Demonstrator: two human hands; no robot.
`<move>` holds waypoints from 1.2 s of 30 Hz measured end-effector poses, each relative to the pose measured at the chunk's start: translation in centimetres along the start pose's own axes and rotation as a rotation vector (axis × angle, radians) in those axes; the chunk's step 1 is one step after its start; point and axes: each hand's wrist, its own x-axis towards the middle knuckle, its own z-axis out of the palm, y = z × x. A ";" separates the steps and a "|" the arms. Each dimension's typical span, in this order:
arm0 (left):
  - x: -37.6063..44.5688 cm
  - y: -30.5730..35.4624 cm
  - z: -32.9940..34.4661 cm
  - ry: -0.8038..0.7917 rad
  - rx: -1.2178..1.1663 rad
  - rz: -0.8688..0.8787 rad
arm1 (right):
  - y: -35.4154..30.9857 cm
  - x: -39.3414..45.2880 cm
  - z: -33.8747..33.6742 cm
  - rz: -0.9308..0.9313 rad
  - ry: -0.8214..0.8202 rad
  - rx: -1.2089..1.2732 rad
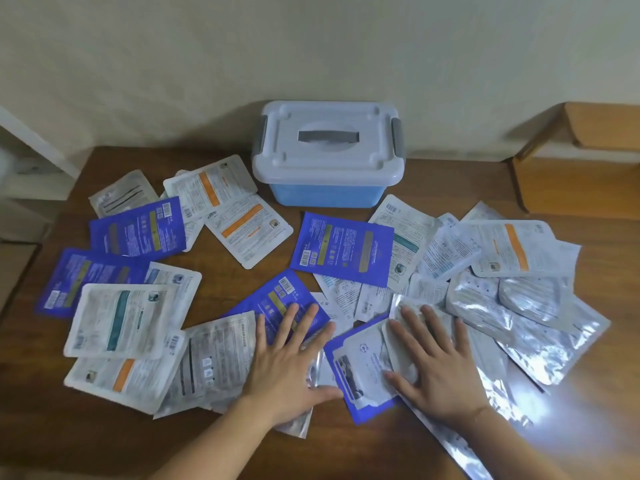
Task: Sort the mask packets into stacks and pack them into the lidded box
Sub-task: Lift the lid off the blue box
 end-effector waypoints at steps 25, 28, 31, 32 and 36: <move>15.1 -10.8 -19.2 0.366 -1.433 -0.528 | 1.4 27.0 -14.0 0.706 0.260 1.126; 17.2 -11.0 -20.0 0.442 -1.426 -0.560 | 1.5 27.3 -13.4 0.697 0.283 1.164; 18.0 -10.9 -19.6 0.508 -1.374 -0.622 | 1.9 27.2 -13.2 0.668 0.294 1.143; 17.9 -11.0 -19.4 0.517 -1.380 -0.644 | 1.9 27.0 -13.4 0.655 0.297 1.144; 15.2 -10.9 -19.6 0.491 -1.448 -0.665 | 1.1 24.1 -15.5 0.585 0.334 1.141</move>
